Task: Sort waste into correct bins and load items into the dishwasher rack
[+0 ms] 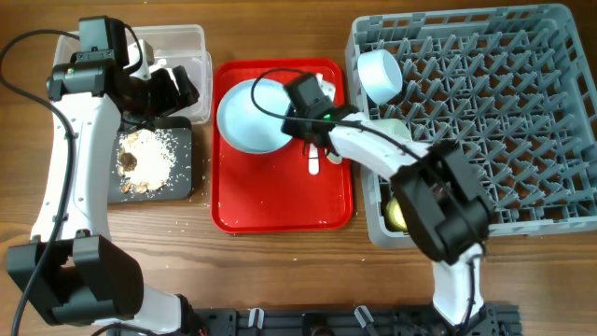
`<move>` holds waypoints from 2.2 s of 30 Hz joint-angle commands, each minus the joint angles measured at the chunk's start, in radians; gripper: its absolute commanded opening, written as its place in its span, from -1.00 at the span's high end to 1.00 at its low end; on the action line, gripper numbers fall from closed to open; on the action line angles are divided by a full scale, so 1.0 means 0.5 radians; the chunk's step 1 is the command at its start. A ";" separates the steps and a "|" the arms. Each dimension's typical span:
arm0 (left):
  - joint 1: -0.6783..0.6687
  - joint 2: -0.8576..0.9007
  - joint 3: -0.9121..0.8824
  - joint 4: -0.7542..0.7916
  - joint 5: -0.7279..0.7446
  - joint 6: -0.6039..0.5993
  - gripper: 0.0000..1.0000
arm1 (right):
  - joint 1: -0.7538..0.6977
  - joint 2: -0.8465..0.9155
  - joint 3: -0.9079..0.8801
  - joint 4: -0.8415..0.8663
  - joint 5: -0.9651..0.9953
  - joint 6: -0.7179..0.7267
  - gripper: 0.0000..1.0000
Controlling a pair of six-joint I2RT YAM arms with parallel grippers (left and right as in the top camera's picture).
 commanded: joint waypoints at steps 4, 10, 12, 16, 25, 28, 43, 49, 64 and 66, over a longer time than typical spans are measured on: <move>0.005 -0.007 0.019 -0.001 -0.004 0.002 -1.00 | -0.204 -1.023 0.012 -0.020 0.517 -1.061 0.92; 0.005 -0.007 0.019 -0.001 -0.004 0.002 -1.00 | -0.375 -1.350 0.005 -0.095 2.219 -1.909 0.91; 0.005 -0.007 0.019 -0.001 -0.004 0.002 -1.00 | -0.529 -1.261 0.001 -0.182 2.213 -2.111 0.91; 0.005 -0.007 0.019 -0.001 -0.004 0.002 -1.00 | -0.677 -0.955 0.001 -0.187 2.075 -2.280 0.91; 0.005 -0.007 0.019 -0.001 -0.004 0.002 -1.00 | -0.669 -0.446 0.001 -0.144 1.773 -2.243 -0.18; 0.005 -0.007 0.019 -0.001 -0.004 0.002 -1.00 | -0.667 -0.511 0.030 -0.217 1.488 -2.235 -0.88; 0.005 -0.007 0.019 -0.001 -0.004 0.002 -1.00 | -0.300 -0.503 0.223 -0.576 -0.378 -0.956 -0.53; 0.005 -0.007 0.019 -0.001 -0.004 0.002 -1.00 | -0.126 -0.145 0.223 -0.608 -0.314 -0.710 -0.41; 0.005 -0.007 0.019 -0.001 -0.004 0.002 -1.00 | -0.101 0.040 0.169 -0.546 0.038 -0.336 -0.10; 0.005 -0.007 0.019 -0.001 -0.004 0.002 -1.00 | -0.101 0.098 0.169 -0.538 0.040 -0.310 -0.07</move>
